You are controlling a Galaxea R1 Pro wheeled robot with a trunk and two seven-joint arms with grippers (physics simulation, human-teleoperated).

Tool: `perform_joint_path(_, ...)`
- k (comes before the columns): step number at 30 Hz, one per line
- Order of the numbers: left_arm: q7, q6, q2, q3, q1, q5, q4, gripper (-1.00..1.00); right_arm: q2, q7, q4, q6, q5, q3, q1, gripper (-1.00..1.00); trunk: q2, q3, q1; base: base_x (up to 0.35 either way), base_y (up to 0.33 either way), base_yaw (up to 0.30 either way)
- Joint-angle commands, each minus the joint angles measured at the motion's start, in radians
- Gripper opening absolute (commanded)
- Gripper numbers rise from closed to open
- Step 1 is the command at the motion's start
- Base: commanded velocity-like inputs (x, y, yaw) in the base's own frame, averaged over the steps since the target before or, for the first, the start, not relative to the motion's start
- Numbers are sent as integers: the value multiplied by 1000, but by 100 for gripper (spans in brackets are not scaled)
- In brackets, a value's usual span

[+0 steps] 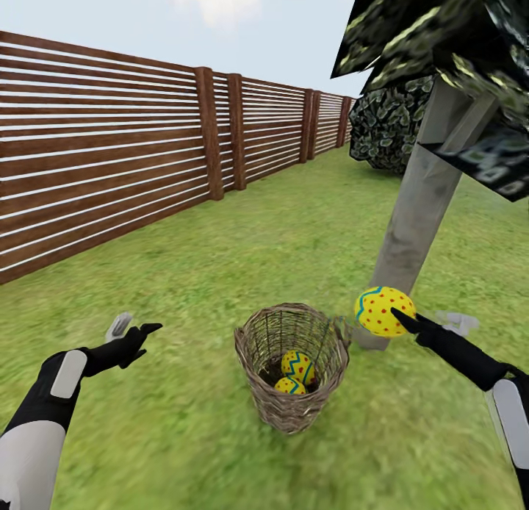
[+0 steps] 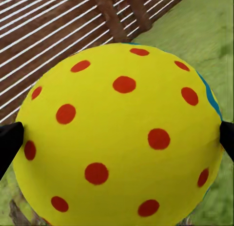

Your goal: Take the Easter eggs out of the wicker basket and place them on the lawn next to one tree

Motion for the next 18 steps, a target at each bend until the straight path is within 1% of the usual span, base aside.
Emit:
perform_joint_path(1, -6, 5, -2, 3, -1, -6, 0, 100, 1, 1, 4, 8, -4, -45, 9, -100, 0, 3, -1, 0, 0, 0)
perform_joint_path(2, -6, 5, -3, 3, -1, -6, 0, 100, 1, -3, 22, 5, -1, -64, 13, -100, 0, 7, -1, 0, 0, 0)
perform_joint_path(3, -6, 5, -4, 3, -1, -7, 0, 100, -1, -12, 53, 2, 2, -74, 15, -100, 0, 11, -1, 0, 0, 0)
perform_joint_path(4, -6, 5, -6, 3, -1, -7, 0, 100, -3, -29, 89, -1, 18, -78, 15, -100, 5, 14, -4, 0, 0, 0)
perform_joint_path(5, -6, 5, -7, 2, -1, -7, -1, 100, -7, -70, 131, -30, 69, -81, 16, -100, 12, 17, -8, 0, 0, 0)
perform_joint_path(6, -7, 4, -8, 3, -1, -6, -1, 100, -6, -107, 159, -93, 107, -82, 16, -100, 19, 20, -12, 0, 0, 0)
perform_joint_path(7, -9, 5, -8, 2, -1, -5, -1, 100, -4, -140, 197, -177, 138, -81, 17, -100, 26, 24, -16, 0, 0, 0)
perform_joint_path(8, -10, 5, -8, 2, -1, -4, -1, 100, -3, -166, 264, -268, 173, -78, 17, -100, 33, 27, -20, 0, 0, 0)
perform_joint_path(9, -12, 6, -8, 2, -1, -3, -2, 100, -4, -181, 355, -360, 220, -76, 16, -100, 40, 30, -23, 0, 0, 0)
perform_joint_path(10, -17, 8, -8, 2, -1, -2, -4, 100, -4, -193, 460, -469, 281, -74, 12, -100, 47, 33, -27, 0, 0, 0)
perform_joint_path(11, -37, 9, -8, 2, -1, -1, -5, 100, -4, -218, 552, -566, 337, -73, 1, -100, 54, 36, -31, 0, 0, 0)
perform_joint_path(12, -95, 10, -8, 1, -1, -1, -4, 100, -4, -275, 764, -657, 453, -71, -68, -100, 61, 39, -35, 0, 0, 0)
perform_joint_path(13, -104, 11, -8, 2, -1, -1, -6, 100, -4, -286, 866, -679, 500, -71, -111, -100, 68, 42, -39, 0, 0, 0)
perform_joint_path(14, -118, 13, -8, 2, -1, -1, -10, 100, -5, -316, 1004, -727, 570, -72, -171, -100, 68, 42, -39, 0, 0, 0)
perform_joint_path(15, -142, 15, -8, 2, -1, -1, -12, 100, -4, -361, 1100, -789, 641, -72, -213, -100, 68, 42, -39, 0, 0, 0)
perform_joint_path(16, -178, 16, -6, 2, -1, -1, -10, 100, -3, -392, 1143, -845, 696, -72, -230, -100, 68, 42, -39, 0, 0, 0)
perform_joint_path(18, -241, 16, -4, 2, -1, -1, -5, 100, -3, -412, 1171, -881, 735, -72, -240, -100, 68, 42, -39, 0, 0, 0)
